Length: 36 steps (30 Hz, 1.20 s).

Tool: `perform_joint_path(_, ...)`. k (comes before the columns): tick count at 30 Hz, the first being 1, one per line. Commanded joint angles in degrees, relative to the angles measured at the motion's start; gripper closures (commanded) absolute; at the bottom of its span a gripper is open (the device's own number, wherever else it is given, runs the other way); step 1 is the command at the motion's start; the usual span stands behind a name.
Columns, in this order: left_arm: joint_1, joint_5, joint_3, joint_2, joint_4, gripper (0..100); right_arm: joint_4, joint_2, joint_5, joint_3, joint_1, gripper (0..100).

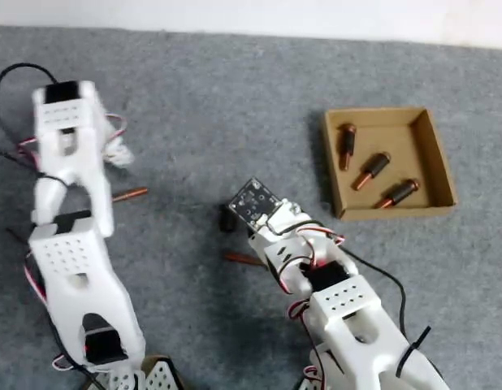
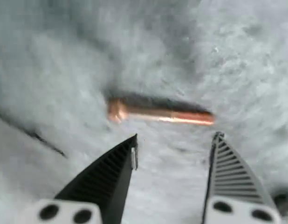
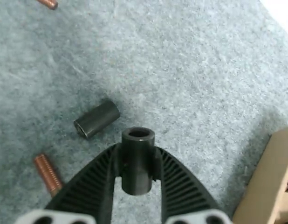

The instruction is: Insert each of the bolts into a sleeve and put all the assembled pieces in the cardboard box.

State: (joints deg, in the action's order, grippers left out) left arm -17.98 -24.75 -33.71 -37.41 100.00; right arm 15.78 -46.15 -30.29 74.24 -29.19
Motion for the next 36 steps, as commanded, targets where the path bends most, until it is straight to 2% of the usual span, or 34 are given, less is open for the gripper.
perform_joint_path(1,3.74,-21.8,3.82,0.66,0.88,76,-1.54,-1.63,0.44,-0.31,0.75,99.4)
perform_joint_path(8,1.63,-34.37,3.56,0.57,0.79,76,-1.54,-1.63,0.44,-0.31,0.84,99.4)
perform_joint_path(17,-1.71,-44.92,4.0,0.48,-0.97,76,-1.54,-1.63,0.26,-0.31,0.84,99.4)
perform_joint_path(21,-2.24,-45.19,4.0,0.48,-4.48,76,-1.54,-1.63,0.26,-0.31,0.84,99.4)
perform_joint_path(26,-2.24,-45.54,5.41,-0.31,-4.92,76,-1.54,-1.63,0.26,-0.31,0.84,99.4)
perform_joint_path(36,-3.3,-45.54,4.44,-11.65,-12.84,76,-1.54,-1.63,0.26,-0.31,0.84,99.4)
